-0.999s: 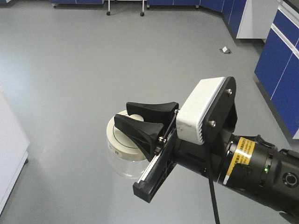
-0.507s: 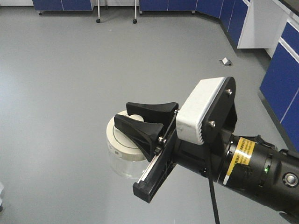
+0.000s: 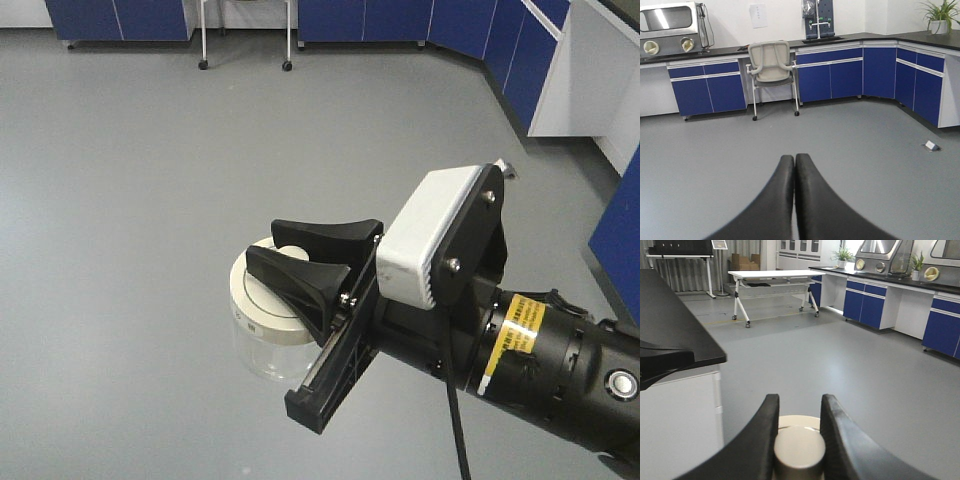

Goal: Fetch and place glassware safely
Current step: 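Keep holding the jar while driving toward the blue-cabinet bench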

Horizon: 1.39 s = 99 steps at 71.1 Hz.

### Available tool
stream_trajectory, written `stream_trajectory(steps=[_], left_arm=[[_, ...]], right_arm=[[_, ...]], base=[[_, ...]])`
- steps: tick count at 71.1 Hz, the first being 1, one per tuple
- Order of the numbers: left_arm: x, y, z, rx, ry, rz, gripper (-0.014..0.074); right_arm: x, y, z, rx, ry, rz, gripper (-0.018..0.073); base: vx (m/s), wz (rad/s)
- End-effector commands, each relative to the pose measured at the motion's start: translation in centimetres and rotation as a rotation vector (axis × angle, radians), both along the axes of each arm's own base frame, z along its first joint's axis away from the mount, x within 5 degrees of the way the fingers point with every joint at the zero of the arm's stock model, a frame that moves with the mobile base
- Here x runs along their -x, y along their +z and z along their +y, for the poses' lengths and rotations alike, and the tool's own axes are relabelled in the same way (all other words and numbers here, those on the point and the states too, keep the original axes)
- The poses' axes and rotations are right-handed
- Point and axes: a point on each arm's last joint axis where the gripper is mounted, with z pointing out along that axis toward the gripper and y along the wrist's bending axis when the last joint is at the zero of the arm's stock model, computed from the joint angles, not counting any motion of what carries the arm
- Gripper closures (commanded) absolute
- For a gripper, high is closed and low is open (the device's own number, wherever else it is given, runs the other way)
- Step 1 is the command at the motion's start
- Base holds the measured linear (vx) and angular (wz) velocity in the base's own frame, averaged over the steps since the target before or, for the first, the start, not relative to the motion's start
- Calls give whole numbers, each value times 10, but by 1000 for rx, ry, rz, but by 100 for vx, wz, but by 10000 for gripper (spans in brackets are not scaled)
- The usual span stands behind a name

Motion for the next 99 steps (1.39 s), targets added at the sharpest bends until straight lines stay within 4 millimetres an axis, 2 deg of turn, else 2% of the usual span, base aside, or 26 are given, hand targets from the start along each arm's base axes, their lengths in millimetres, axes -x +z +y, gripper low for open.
stream_trajectory(steps=[1, 99], left_arm=[[0, 16, 0, 16, -6, -91, 603], [0, 16, 0, 16, -6, -91, 603]], right_arm=[[6, 25, -2, -120, 35, -80, 563], [6, 25, -2, -120, 35, -80, 563]], base=[[57, 0], [57, -1]])
